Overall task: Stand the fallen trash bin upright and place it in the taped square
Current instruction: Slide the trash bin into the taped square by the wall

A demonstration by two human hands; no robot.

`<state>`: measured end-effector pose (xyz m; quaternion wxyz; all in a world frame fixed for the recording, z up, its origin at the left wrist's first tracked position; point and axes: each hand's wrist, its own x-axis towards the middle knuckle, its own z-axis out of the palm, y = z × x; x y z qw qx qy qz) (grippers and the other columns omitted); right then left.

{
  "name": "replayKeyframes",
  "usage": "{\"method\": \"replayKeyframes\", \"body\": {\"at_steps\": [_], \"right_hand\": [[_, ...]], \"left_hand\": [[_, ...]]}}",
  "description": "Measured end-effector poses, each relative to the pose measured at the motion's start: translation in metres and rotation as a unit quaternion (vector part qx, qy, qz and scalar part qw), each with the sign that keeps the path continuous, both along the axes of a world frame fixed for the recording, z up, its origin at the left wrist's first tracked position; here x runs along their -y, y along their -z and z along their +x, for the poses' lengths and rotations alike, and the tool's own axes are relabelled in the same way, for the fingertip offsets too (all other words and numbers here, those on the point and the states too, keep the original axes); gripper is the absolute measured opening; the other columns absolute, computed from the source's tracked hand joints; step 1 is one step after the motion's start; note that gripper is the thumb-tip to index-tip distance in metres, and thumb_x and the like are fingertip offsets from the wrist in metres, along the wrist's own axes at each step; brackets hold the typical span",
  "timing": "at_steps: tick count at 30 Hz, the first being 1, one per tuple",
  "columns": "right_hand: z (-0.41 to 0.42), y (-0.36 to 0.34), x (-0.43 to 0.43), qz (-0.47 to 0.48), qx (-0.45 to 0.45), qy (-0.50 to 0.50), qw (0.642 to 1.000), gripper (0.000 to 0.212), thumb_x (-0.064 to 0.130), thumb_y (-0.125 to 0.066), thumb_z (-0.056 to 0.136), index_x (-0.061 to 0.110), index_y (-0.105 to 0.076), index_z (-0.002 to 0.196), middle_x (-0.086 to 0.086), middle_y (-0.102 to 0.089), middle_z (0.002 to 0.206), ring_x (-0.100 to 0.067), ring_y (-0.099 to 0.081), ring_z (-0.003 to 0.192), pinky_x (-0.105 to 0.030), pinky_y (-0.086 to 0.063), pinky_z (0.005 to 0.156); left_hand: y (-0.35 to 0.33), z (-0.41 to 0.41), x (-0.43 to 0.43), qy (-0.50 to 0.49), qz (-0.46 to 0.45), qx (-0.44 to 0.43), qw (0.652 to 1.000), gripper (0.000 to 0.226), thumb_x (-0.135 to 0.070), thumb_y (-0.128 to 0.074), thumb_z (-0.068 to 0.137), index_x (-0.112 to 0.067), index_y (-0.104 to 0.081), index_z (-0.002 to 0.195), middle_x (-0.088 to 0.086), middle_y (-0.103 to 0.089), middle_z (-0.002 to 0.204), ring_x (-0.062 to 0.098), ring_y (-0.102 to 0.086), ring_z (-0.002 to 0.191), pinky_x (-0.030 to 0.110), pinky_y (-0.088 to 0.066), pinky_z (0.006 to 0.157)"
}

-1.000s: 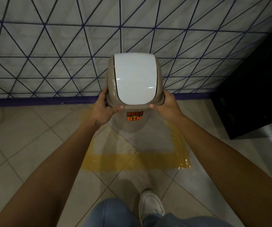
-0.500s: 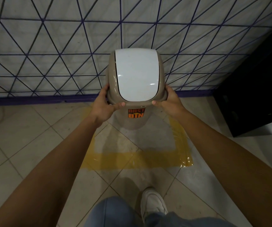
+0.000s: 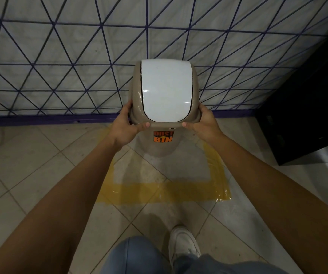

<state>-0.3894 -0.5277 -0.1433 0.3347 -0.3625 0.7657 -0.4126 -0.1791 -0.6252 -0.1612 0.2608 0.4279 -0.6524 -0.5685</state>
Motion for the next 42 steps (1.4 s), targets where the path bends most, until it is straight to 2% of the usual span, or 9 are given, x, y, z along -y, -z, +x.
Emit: {"method": "replayKeyframes", "body": {"at_steps": [5,11,16,22,26,32,34,37,42], "right_hand": [[0.002,-0.006,0.001,-0.011,-0.066,-0.012,0.998,0.098,0.011,-0.083,0.064,0.016,-0.029,0.146,-0.009,-0.034,0.142,-0.022,-0.036,0.134,-0.04,-0.033,0.113],[0.003,-0.004,0.003,-0.01,-0.072,-0.007,0.997,0.102,0.01,-0.084,0.064,0.017,-0.026,0.147,-0.007,-0.034,0.143,-0.021,-0.033,0.136,-0.034,-0.03,0.112],[0.001,-0.003,0.006,-0.009,-0.073,-0.013,0.997,0.098,0.008,-0.083,0.064,0.016,-0.029,0.146,-0.007,-0.036,0.143,-0.022,-0.036,0.135,-0.04,-0.032,0.114],[-0.002,-0.001,0.006,-0.008,-0.078,-0.018,0.997,0.101,0.01,-0.082,0.066,0.019,-0.023,0.147,-0.006,-0.032,0.145,-0.021,-0.031,0.136,-0.031,-0.027,0.11],[-0.003,0.0,0.007,-0.007,-0.081,-0.019,0.996,0.102,0.01,-0.082,0.066,0.019,-0.023,0.148,-0.006,-0.031,0.147,-0.021,-0.03,0.138,-0.028,-0.026,0.109],[-0.003,-0.005,0.005,0.001,-0.083,-0.025,0.996,0.101,0.009,-0.083,0.065,0.015,-0.024,0.148,-0.008,-0.033,0.147,-0.022,-0.033,0.137,-0.038,-0.03,0.115],[-0.002,-0.006,0.003,0.0,-0.086,-0.032,0.996,0.099,0.01,-0.083,0.065,0.014,-0.026,0.147,-0.008,-0.035,0.146,-0.023,-0.034,0.136,-0.038,-0.031,0.114],[-0.001,-0.006,-0.003,-0.001,-0.096,-0.031,0.995,0.096,0.017,-0.081,0.069,0.014,-0.025,0.147,-0.009,-0.033,0.147,-0.023,-0.032,0.137,-0.031,-0.028,0.11],[-0.001,-0.009,-0.011,0.023,-0.117,-0.004,0.993,0.095,0.027,-0.074,0.078,0.01,-0.013,0.15,-0.011,-0.018,0.156,-0.026,-0.019,0.144,-0.035,-0.02,0.115]], "left_hand": [[-0.002,-0.003,-0.006,-0.035,-0.053,0.027,0.998,0.09,-0.016,-0.076,0.074,-0.022,-0.024,0.147,-0.001,-0.04,0.147,0.014,-0.041,0.128,0.025,-0.041,0.097],[-0.002,-0.007,-0.008,-0.053,-0.047,0.045,0.996,0.093,-0.018,-0.079,0.071,-0.019,-0.026,0.146,0.002,-0.041,0.146,0.019,-0.043,0.129,0.025,-0.041,0.093],[-0.004,-0.01,-0.004,-0.05,-0.029,0.059,0.997,0.097,-0.016,-0.08,0.07,-0.018,-0.022,0.147,0.003,-0.039,0.147,0.022,-0.038,0.133,0.039,-0.041,0.105],[-0.004,-0.01,-0.006,-0.055,-0.026,0.057,0.997,0.095,-0.016,-0.08,0.069,-0.019,-0.024,0.146,0.002,-0.04,0.146,0.021,-0.04,0.131,0.029,-0.04,0.095],[-0.005,-0.01,-0.006,-0.057,-0.026,0.065,0.996,0.095,-0.017,-0.08,0.069,-0.019,-0.024,0.146,0.003,-0.04,0.146,0.022,-0.04,0.131,0.035,-0.041,0.1],[-0.008,-0.011,-0.009,-0.057,-0.03,0.079,0.995,0.095,-0.018,-0.08,0.07,-0.019,-0.023,0.147,0.003,-0.039,0.147,0.023,-0.04,0.132,0.038,-0.04,0.103],[-0.009,-0.012,-0.011,-0.062,-0.041,0.084,0.994,0.094,-0.019,-0.08,0.069,-0.018,-0.025,0.146,0.004,-0.04,0.146,0.022,-0.041,0.131,0.036,-0.04,0.102],[-0.01,-0.012,-0.014,-0.09,-0.07,0.112,0.987,0.094,-0.025,-0.082,0.067,-0.017,-0.029,0.144,0.004,-0.042,0.145,0.023,-0.043,0.129,0.035,-0.04,0.101],[-0.015,-0.009,-0.021,-0.123,-0.125,0.162,0.971,0.089,-0.033,-0.081,0.067,-0.016,-0.035,0.141,0.007,-0.045,0.142,0.023,-0.044,0.128,0.038,-0.04,0.103]]}}
